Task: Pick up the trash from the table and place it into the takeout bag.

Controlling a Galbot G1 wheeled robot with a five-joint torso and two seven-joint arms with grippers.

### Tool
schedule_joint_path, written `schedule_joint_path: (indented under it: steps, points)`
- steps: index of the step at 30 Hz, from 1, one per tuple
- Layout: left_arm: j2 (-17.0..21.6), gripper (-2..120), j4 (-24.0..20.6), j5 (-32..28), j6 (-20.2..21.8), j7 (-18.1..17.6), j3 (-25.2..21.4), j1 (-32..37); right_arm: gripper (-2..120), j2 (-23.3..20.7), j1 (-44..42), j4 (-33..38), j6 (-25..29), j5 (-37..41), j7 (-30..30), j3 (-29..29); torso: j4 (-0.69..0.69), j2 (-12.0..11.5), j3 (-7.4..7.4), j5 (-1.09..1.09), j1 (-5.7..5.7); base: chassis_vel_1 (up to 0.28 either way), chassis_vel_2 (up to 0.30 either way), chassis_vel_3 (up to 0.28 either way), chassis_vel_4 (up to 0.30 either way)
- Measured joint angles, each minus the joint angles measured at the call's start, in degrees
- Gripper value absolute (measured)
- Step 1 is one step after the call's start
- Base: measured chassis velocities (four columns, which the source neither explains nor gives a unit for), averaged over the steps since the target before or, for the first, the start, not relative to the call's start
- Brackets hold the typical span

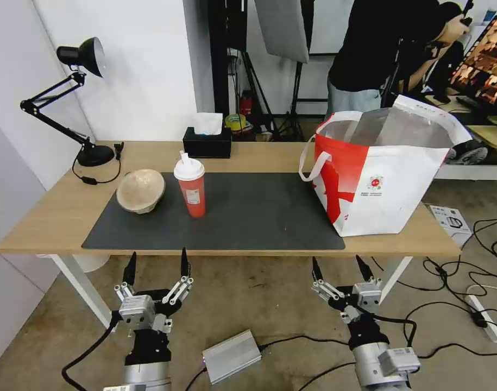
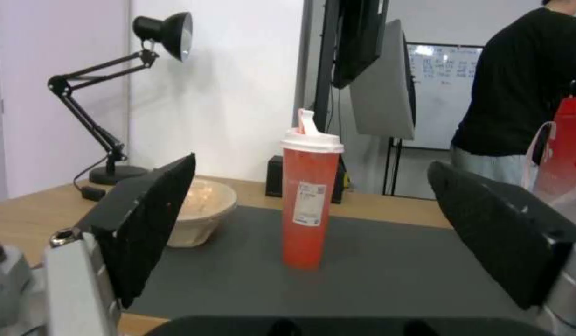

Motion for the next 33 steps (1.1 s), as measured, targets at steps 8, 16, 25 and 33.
schedule_joint_path:
  steps: [8,16,25,33]
  points:
    - [0.0,100,0.1,0.0,0.0,0.0,-0.3,0.0,100,0.4,1.1,-0.2,2.5,-0.3,-3.6,-0.4,-0.01,0.0,0.00,0.00,0.00,0.000,0.000,0.000,0.000]
    - [0.0,100,0.3,-0.1,-0.1,0.0,-0.5,0.0,100,-3.4,7.2,0.1,7.5,5.6,-16.6,0.0,0.00,0.0,0.00,0.01,0.00,0.000,0.000,0.000,0.000]
    - [0.0,100,0.4,-0.1,-0.1,0.0,-0.3,-0.1,100,-5.3,11.0,0.8,8.2,11.2,-23.0,0.1,0.00,0.0,0.00,0.01,0.00,0.000,0.000,0.000,0.000]
    - [0.0,100,0.6,-0.2,-0.1,0.0,-0.2,-0.1,100,-8.8,16.0,0.8,7.2,16.1,-29.2,-1.5,0.00,0.0,0.00,0.00,0.00,0.000,0.000,0.000,0.000]
